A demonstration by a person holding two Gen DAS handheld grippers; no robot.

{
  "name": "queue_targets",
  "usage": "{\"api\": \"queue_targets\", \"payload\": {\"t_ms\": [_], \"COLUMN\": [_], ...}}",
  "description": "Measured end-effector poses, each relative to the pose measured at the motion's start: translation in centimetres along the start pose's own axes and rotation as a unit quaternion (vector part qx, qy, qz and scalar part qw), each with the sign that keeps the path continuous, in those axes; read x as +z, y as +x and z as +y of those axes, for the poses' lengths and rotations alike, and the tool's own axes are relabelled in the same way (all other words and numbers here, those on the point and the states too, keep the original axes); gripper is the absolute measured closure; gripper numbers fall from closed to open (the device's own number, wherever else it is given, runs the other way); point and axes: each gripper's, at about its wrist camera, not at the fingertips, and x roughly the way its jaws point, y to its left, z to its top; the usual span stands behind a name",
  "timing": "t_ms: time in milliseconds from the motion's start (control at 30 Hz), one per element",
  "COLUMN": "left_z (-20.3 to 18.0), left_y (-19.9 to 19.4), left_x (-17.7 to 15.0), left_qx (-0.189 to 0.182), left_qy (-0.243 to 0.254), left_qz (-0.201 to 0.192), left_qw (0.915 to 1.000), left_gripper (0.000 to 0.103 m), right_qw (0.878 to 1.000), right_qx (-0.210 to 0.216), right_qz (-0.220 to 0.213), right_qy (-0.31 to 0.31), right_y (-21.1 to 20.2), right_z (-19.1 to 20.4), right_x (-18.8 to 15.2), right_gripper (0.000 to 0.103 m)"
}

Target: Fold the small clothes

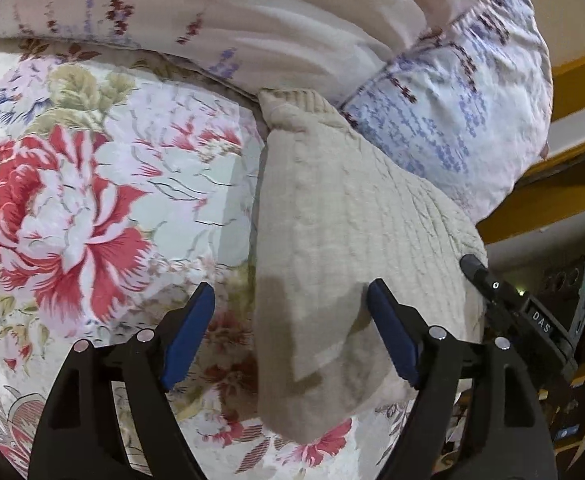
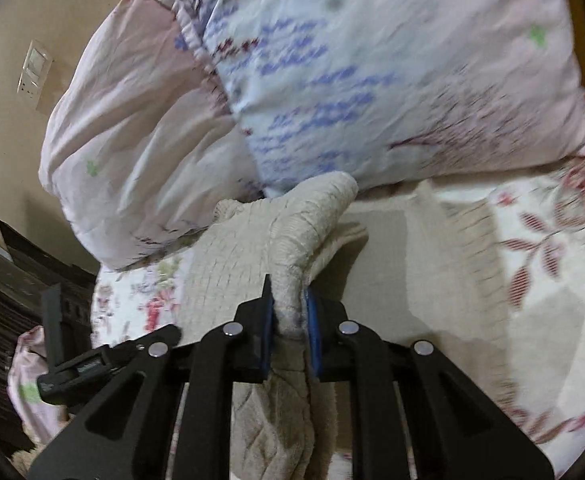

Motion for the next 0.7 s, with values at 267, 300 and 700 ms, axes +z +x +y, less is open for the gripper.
{"api": "queue_targets", "payload": {"t_ms": [267,300,700], "left_z": [-3.1,-3.4,-4.1], "left_y": [2.0,2.1,3.1], "left_x": [-1.0,-1.2,-1.9], "left_qx": [-0.008,-0.007,0.007], "left_qy": [0.044,0.05,0.071], "left_qz": [0.022,0.023,0.031], "left_qw": [0.9988,0.9985,0.997], "left_gripper": [0.02,0.02,0.021], "right_qw": [0.996,0.996,0.991], "right_qx": [-0.08,-0.09,-0.121], "right_qz": [-0.028,-0.028,-0.017], "right_qy": [-0.007,-0.005,0.046], "right_y": [-3.4,-3.4,-3.1], "right_z": [-4.5,-5.2,-9.6], "right_x": [0.0,-0.2,-2.2], "right_gripper": [0.089,0.089,0.088]}}
